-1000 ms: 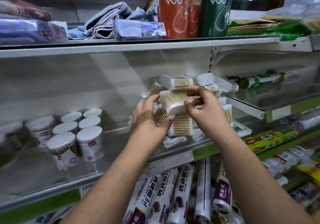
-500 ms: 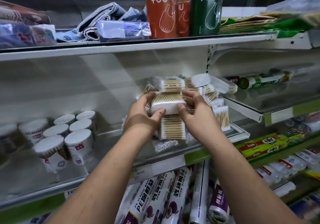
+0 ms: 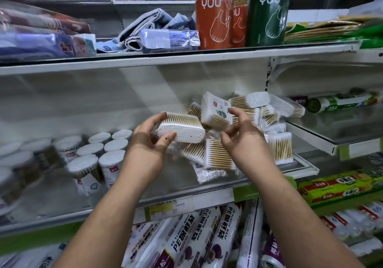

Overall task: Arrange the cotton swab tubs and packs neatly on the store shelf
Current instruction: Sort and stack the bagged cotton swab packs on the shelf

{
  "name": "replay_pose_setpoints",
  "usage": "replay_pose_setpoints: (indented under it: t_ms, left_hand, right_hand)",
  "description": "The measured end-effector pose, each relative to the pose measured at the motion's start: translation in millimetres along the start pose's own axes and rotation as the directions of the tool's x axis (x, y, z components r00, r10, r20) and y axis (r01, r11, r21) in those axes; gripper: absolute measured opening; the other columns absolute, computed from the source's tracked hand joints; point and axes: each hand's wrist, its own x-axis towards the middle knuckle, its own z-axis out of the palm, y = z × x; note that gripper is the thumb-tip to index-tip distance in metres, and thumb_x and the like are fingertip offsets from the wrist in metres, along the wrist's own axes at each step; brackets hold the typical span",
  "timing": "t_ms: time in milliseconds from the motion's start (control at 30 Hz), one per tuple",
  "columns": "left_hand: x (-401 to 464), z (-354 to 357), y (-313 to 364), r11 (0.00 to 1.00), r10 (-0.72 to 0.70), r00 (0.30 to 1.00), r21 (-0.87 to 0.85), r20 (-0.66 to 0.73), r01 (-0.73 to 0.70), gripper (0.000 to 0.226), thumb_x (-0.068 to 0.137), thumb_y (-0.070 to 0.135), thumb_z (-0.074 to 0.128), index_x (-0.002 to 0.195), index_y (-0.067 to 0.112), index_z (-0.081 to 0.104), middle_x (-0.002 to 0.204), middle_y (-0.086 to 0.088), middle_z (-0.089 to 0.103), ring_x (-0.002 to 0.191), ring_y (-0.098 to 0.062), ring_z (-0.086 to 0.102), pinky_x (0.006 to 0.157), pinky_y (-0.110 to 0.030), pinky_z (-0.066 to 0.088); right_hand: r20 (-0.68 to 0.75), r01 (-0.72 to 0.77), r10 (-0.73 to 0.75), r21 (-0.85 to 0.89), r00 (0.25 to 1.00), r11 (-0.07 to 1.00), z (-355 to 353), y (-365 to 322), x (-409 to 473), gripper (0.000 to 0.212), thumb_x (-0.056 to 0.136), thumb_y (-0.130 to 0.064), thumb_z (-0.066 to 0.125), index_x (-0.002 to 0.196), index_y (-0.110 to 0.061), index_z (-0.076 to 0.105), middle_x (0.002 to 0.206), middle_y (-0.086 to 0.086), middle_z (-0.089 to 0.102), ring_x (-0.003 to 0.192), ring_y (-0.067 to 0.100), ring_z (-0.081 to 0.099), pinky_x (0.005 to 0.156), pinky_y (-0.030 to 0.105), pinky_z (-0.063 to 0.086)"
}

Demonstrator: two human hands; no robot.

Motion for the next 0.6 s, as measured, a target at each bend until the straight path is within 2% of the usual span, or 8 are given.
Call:
replay_pose_setpoints:
  t_ms: [67, 100, 167, 233, 300, 400, 500, 600]
  left_hand:
    - [-1.8, -7.8, 0.5, 0.999, -0.001, 0.999, -0.047, -0.046, -0.001, 0.044, 0.092, 0.015, 0.063, 0.132, 0.028, 0.053, 0.109, 0.007, 0.063, 0.081, 0.007, 0.062, 0.061, 0.002, 0.041]
    - [-2.1, -11.7, 0.3, 0.998, -0.002, 0.997, -0.062, -0.072, -0.003, 0.043, 0.092, 0.016, 0.063, 0.133, 0.026, 0.053, 0.108, 0.013, 0.062, 0.077, 0.011, 0.061, 0.061, 0.001, 0.041]
    - [-1.6, -18.3, -2.6, 0.999, -0.004, 0.991, -0.045, -0.13, -0.002, 0.041, 0.093, 0.02, 0.063, 0.132, 0.026, 0.053, 0.124, 0.01, 0.059, 0.088, 0.003, 0.064, 0.073, -0.007, 0.049]
    - [1.1, -23.6, -8.4, 1.0, -0.014, 0.985, -0.005, -0.171, 0.014, 0.036, 0.093, 0.025, 0.063, 0.128, 0.03, 0.055, 0.143, 0.005, 0.05, 0.107, -0.017, 0.062, 0.089, -0.026, 0.051]
    - [3.7, -27.3, -15.0, 0.998, -0.045, 0.985, -0.042, -0.168, 0.038, 0.031, 0.093, 0.029, 0.063, 0.123, 0.035, 0.056, 0.129, -0.004, 0.062, 0.098, -0.024, 0.064, 0.082, -0.031, 0.051]
    - [3.6, -30.5, -20.0, 0.987, -0.084, 0.986, -0.147, -0.144, 0.062, 0.026, 0.094, 0.03, 0.061, 0.118, 0.037, 0.058, 0.106, -0.004, 0.071, 0.091, -0.02, 0.071, 0.076, -0.037, 0.054]
    - [4.2, -32.5, -17.3, 0.97, -0.108, 0.983, -0.232, -0.147, 0.072, 0.022, 0.097, 0.021, 0.057, 0.112, 0.036, 0.057, 0.104, -0.008, 0.071, 0.082, -0.015, 0.073, 0.064, -0.029, 0.051]
    - [5.2, -38.8, -11.2, 0.955, -0.111, 0.979, -0.291, -0.172, 0.057, 0.023, 0.097, 0.011, 0.056, 0.102, 0.033, 0.059, 0.119, -0.015, 0.064, 0.077, -0.02, 0.073, 0.068, -0.034, 0.058]
  right_hand:
    - [-0.012, 0.003, -0.005, -0.14, 1.0, 0.99, 1.8, -1.5, 3.5, 0.064, 0.088, -0.03, 0.069, 0.141, -0.044, 0.035, 0.1, -0.009, 0.06, 0.103, 0.018, 0.055, 0.085, 0.038, 0.052]
    - [-0.009, -0.004, 0.002, -0.212, 1.0, 0.977, 2.1, -3.1, 4.5, 0.064, 0.088, -0.034, 0.068, 0.141, -0.046, 0.035, 0.106, -0.007, 0.058, 0.109, 0.02, 0.05, 0.092, 0.041, 0.05]
    - [0.013, -0.024, 0.029, -0.287, 0.999, 0.958, 2.3, -6.7, 5.6, 0.057, 0.09, -0.042, 0.065, 0.14, -0.05, 0.039, 0.111, -0.004, 0.05, 0.114, 0.022, 0.043, 0.098, 0.041, 0.046]
    - [0.043, -0.045, 0.059, -0.288, 0.997, 0.957, 2.4, -10.2, 7.4, 0.047, 0.091, -0.046, 0.061, 0.135, -0.052, 0.046, 0.109, -0.003, 0.045, 0.114, 0.023, 0.042, 0.097, 0.042, 0.047]
    - [0.097, -0.059, 0.093, -0.304, 0.991, 0.951, 1.7, -13.3, 11.2, 0.042, 0.094, -0.049, 0.055, 0.135, -0.054, 0.047, 0.119, -0.001, 0.049, 0.116, 0.025, 0.048, 0.096, 0.039, 0.049]
    - [0.136, -0.042, 0.089, -0.314, 0.987, 0.949, -0.4, -17.4, 13.0, 0.039, 0.098, -0.053, 0.044, 0.138, -0.053, 0.044, 0.139, -0.002, 0.057, 0.115, 0.026, 0.059, 0.089, 0.034, 0.05]
    - [-0.013, 0.025, -0.028, -0.24, 1.0, 0.97, 1.7, -15.3, 5.8, 0.038, 0.099, -0.055, 0.041, 0.135, -0.049, 0.049, 0.113, -0.004, 0.072, 0.095, 0.021, 0.067, 0.081, 0.032, 0.054]
    - [-0.016, 0.065, -0.063, 0.104, 0.998, 0.992, 8.2, -13.4, 3.1, 0.032, 0.096, -0.054, 0.048, 0.128, -0.052, 0.053, 0.087, -0.012, 0.073, 0.066, 0.011, 0.07, 0.072, 0.033, 0.057]
